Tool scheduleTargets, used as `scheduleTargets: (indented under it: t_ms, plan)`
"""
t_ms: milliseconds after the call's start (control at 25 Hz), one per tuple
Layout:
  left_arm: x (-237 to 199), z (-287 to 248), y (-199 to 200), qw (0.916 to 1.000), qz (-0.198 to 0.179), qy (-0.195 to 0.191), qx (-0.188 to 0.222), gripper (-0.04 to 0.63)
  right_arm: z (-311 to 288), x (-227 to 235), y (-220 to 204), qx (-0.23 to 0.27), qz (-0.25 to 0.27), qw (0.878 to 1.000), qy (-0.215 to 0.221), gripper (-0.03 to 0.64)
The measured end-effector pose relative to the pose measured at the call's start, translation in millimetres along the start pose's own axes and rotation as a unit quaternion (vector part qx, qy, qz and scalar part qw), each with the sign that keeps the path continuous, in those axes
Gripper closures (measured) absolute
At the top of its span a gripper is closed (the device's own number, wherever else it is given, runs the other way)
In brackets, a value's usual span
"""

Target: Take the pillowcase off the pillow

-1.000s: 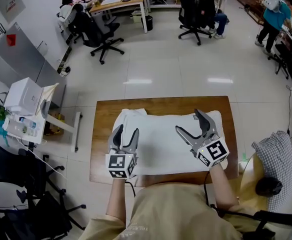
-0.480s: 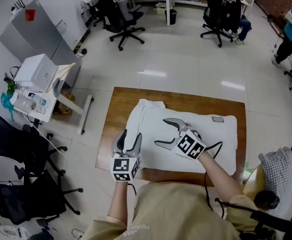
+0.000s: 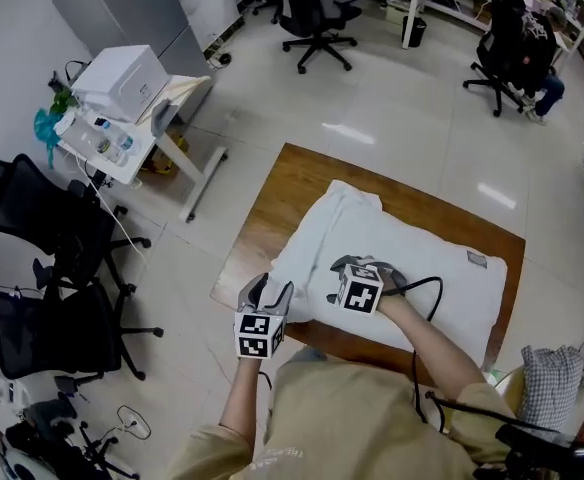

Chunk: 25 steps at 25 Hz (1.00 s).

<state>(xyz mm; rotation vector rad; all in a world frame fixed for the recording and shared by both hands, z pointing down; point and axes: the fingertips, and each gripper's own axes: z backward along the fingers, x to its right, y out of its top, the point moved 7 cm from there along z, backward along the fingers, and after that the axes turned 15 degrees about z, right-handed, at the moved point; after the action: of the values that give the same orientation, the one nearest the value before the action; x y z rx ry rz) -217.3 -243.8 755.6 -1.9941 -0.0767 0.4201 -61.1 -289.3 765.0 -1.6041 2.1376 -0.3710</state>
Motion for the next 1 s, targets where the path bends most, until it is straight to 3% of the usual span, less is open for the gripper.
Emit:
scheduleTargets:
  t_ms: [80, 200, 360, 480, 520, 800, 920, 1000]
  plan:
    - [-24.5, 4.7, -4.4, 0.9998, 0.016, 0.005, -0.015, 0.368, -26.0, 9.6, 6.2, -0.048, 0.014, 0.999, 0.011, 0.348]
    - [-60.7, 8.3, -8.9, 0.9984, 0.044, 0.007, -0.036, 0.368, -57.0, 26.4, 22.0, -0.073, 0.015, 0.997, 0.017, 0.368]
    - [-74.5, 0.2, -44.5, 0.9967, 0.051, 0.009, -0.063, 0.368, -88.4, 23.7, 11.2, -0.092, 0.034, 0.995, 0.006, 0.469]
    - [-79.3, -4.8, -59.7, 0.9961, 0.050, 0.009, -0.072, 0.368, -88.1, 26.1, 14.4, -0.069, 0.025, 0.997, 0.007, 0.590]
    - [-78.9, -8.0, -64.8, 0.9958, 0.051, 0.008, -0.075, 0.368, -81.3, 28.1, 16.6, -0.053, 0.012, 0.998, 0.011, 0.601]
    - [-75.5, -1.7, -65.2, 0.9947, 0.071, -0.020, -0.072, 0.368, 0.8, 45.9, 36.7, 0.023, -0.043, 0.999, -0.011, 0.606]
    - [-67.5, 0.8, -57.5, 0.9951, 0.057, -0.029, -0.075, 0.367, 9.4, 42.2, 35.3, 0.040, -0.061, 0.997, -0.012, 0.606]
    - [-63.7, -2.8, -57.1, 0.9938, 0.039, -0.034, -0.099, 0.365, 10.1, 41.0, 35.8, 0.040, -0.063, 0.997, -0.014, 0.606]
